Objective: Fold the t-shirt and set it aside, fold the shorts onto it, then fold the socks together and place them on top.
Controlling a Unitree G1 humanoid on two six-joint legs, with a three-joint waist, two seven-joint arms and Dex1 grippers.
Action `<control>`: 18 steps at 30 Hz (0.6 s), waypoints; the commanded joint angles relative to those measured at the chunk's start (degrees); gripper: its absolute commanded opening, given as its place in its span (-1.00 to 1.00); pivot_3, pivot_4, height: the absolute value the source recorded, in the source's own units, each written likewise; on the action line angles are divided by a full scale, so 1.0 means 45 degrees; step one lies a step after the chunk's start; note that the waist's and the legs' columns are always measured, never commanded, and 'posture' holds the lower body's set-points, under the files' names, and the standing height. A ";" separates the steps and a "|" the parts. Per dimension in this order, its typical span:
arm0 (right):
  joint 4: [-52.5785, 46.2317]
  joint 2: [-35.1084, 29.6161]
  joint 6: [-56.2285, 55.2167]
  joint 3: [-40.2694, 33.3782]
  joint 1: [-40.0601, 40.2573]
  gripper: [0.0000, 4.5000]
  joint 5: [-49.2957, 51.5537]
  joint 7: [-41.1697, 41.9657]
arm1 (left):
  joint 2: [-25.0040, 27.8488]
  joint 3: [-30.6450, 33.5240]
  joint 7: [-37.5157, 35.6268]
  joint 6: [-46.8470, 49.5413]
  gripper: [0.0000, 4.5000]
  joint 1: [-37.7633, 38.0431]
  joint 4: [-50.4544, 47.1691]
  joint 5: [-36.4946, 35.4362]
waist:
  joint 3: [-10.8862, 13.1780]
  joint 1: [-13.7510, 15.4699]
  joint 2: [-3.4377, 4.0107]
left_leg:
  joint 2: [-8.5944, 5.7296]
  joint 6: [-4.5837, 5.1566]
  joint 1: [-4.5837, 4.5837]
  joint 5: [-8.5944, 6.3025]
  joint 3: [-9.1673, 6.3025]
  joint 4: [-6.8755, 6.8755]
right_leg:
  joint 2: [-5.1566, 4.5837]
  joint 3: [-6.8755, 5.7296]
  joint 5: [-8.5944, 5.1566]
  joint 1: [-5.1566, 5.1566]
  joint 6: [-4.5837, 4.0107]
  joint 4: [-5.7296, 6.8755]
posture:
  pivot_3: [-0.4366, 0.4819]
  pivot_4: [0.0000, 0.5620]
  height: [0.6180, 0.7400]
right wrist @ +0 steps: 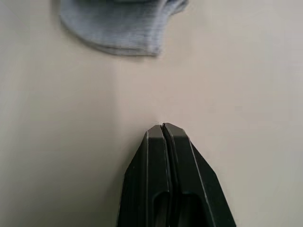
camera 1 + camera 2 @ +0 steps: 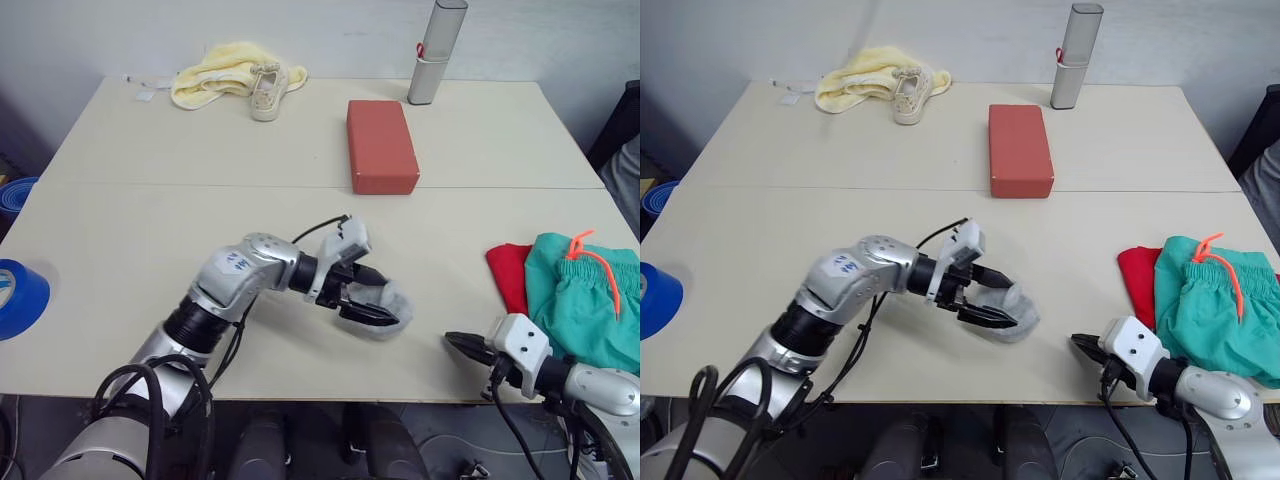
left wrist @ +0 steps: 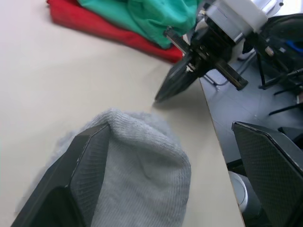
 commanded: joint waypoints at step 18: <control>-0.1547 0.0778 0.0465 -0.1221 0.1587 -1.00 0.0871 -0.0896 | -0.0917 0.1962 -0.2300 -0.6463 0.95 0.1440 0.0294 0.0820 | 0.0000 0.0114 0.0001 | 0.0003 0.0078 -0.0014 -0.0032 -0.0005 0.0005 | -0.0003 -0.0006 0.0003 0.0000 0.0006 -0.0010 | -0.05 -0.47 1.00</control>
